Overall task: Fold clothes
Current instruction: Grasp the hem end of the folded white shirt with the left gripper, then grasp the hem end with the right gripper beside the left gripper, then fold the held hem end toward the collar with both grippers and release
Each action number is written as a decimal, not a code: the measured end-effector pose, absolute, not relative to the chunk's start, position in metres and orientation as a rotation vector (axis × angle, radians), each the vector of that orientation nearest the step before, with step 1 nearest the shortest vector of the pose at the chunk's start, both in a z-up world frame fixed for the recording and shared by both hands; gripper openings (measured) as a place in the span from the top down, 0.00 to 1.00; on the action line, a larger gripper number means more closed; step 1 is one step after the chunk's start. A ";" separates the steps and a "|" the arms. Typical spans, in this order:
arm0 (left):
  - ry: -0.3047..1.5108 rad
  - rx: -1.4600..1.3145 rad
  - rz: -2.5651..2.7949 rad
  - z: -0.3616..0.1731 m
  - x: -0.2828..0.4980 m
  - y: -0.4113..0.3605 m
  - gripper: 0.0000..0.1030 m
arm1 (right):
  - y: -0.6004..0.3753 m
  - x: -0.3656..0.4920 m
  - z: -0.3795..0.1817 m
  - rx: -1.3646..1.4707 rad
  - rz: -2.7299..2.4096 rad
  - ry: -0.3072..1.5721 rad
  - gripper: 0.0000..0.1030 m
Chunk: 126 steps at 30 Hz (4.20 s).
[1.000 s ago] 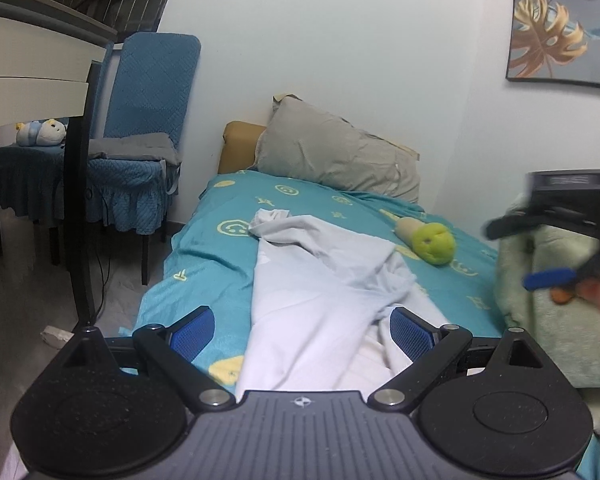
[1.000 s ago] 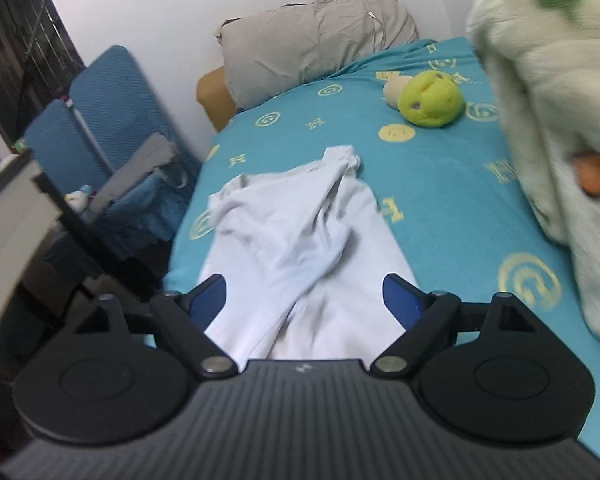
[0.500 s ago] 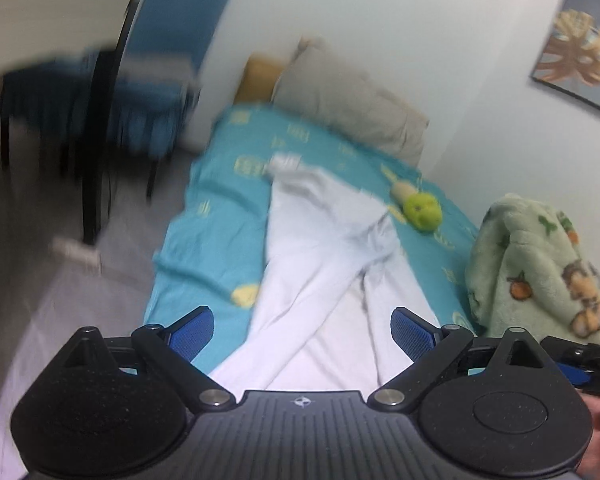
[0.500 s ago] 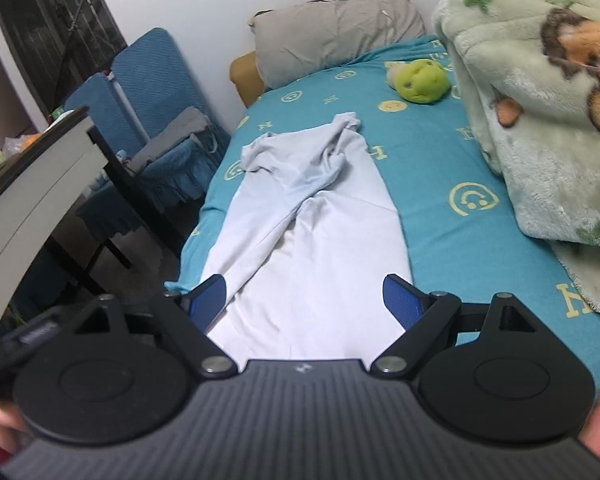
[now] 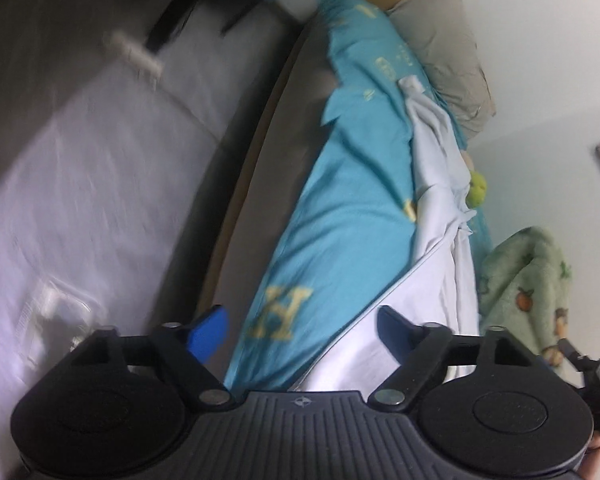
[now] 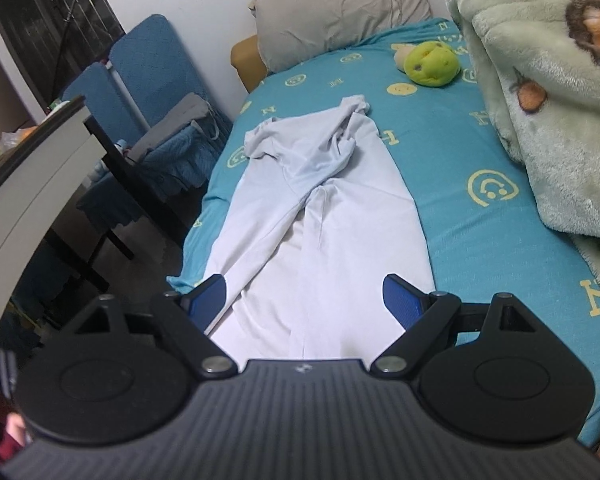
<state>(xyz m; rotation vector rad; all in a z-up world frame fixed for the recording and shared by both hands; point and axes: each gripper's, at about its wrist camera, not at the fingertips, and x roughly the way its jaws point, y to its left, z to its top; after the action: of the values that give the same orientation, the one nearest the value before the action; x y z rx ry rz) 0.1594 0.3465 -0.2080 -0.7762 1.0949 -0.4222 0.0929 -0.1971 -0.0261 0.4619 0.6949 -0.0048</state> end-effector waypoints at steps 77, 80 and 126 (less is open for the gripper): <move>1.328 -0.094 -0.506 -0.135 0.085 0.067 0.85 | -0.202 0.069 -0.127 0.629 -0.065 1.311 0.46; 1.267 -0.101 -0.517 -0.125 0.080 0.067 0.93 | -0.194 0.065 -0.119 0.549 -0.092 1.319 0.86; 0.716 -0.386 -0.494 0.092 0.062 0.056 0.95 | -0.275 0.059 0.067 0.776 0.080 0.765 0.89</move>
<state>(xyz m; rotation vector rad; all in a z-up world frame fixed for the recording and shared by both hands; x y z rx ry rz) 0.0618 0.0555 0.0916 -0.3860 0.7161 -0.4944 0.0594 -0.2755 0.0668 0.7761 0.7652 0.0804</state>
